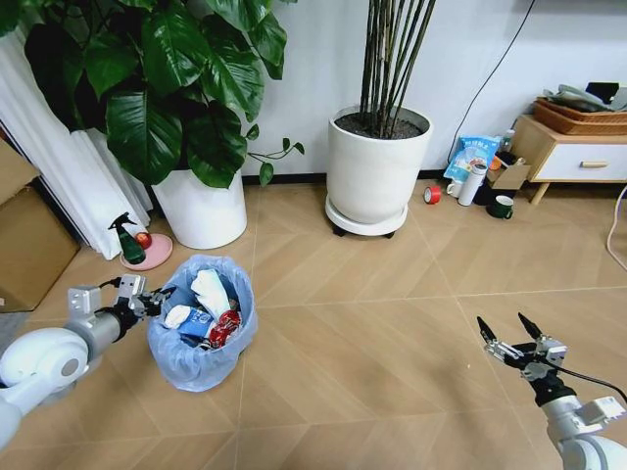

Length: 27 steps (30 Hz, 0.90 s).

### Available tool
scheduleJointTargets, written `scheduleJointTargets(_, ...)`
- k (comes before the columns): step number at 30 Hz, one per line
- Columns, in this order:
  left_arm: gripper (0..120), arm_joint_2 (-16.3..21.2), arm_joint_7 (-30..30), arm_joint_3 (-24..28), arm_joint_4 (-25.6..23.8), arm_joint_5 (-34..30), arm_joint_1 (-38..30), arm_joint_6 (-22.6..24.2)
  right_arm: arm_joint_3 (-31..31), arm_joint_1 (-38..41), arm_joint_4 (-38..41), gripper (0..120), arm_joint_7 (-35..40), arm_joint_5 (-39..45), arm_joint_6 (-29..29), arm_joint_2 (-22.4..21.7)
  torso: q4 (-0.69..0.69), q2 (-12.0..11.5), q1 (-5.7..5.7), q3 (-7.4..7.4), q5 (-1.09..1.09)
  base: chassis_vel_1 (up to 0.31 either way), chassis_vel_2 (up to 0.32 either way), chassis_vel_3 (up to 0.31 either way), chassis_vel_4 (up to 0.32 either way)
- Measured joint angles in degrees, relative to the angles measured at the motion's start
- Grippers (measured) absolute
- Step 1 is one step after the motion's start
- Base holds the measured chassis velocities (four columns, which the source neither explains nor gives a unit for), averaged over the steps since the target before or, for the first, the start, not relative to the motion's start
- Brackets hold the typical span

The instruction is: Pick up the trash bin and place the garbage on the floor into it.

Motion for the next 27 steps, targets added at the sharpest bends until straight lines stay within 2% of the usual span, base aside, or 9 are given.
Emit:
scheduleJointTargets(24, 0, 0.5, 0.1, -1.9, 1.6, 0.9, 4.9, -0.4, -0.3, 1.0, -1.5, 100, -0.2, 0.9, 0.1, -2.0, -0.03, 0.0, 0.0, 0.0, 0.02, 0.111, -0.11, -0.11, 0.104)
scheduleJointTargets(27, 0, 0.5, 0.1, -2.0, 1.7, 0.9, 5.0, -0.4, -0.4, 1.3, -1.7, 100, -0.2, 1.0, 0.1, -2.2, 0.01, 0.0, 0.0, 0.0, -0.03, 0.119, -0.109, -0.112, 0.129)
